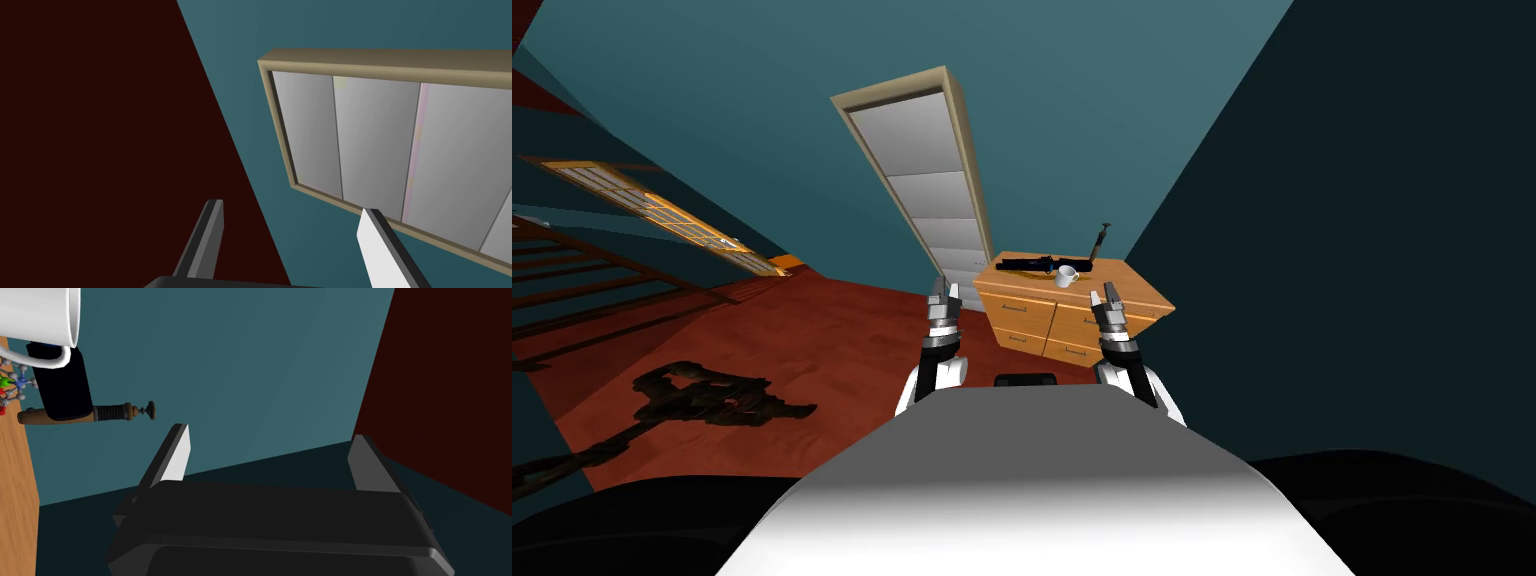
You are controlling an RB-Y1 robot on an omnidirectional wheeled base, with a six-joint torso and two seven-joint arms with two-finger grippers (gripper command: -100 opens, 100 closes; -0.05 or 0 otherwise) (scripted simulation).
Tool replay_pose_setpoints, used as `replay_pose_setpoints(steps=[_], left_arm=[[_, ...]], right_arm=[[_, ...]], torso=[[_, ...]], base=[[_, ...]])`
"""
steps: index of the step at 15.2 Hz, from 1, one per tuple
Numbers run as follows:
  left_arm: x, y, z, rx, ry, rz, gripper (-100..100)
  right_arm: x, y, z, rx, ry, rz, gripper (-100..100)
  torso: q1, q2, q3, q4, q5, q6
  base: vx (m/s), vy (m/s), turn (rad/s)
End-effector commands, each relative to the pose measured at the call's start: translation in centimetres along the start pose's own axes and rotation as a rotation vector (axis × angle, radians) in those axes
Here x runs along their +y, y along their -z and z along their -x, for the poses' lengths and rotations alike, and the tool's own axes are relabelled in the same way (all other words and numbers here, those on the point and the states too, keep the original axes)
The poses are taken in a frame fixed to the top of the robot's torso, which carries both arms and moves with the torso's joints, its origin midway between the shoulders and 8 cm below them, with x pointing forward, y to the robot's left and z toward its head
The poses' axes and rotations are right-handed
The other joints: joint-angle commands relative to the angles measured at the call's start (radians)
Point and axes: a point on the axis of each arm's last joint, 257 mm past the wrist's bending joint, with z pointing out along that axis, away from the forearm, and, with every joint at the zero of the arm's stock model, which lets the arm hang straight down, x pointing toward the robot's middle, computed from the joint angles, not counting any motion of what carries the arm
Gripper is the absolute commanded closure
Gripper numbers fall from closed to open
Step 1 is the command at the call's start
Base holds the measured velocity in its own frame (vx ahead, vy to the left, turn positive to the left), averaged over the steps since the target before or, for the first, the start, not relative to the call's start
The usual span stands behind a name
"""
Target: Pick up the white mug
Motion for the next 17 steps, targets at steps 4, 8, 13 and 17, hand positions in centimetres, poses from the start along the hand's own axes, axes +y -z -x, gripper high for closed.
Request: replay_pose_setpoints(steps=[4,8,13,17], left_arm=[[0.0,0.0,0.0,0.0,0.0,0.0,0],[0.0,0.0,0.0,0.0,0.0,0.0,0],[0.0,0.0,0.0,0.0,0.0,0.0,0],[0.0,0.0,0.0,0.0,0.0,0.0,0]], right_arm=[[-0.7,0.0,-0.6,0.084,0.038,-0.014,-100],[-1.8,0.0,-1.2,0.163,0.07,-0.038,-100],[-2.5,0.1,-1.6,0.249,0.115,-0.054,-100],[-3.2,0.2,-1.9,0.324,0.154,-0.071,-100]], torso=[[0.0,0.0,0.0,0.0,0.0,0.0],[0.0,-0.001,0.0,0.0,0.0,0.0],[0.0,-0.001,-0.001,0.0,0.0,0.0],[0.0,-0.001,-0.001,0.0,0.0,0.0]], base=[[-0.024,-0.015,0.035],[-0.026,-0.017,0.049],[-0.02,-0.016,0.052],[-0.017,-0.019,0.055]])
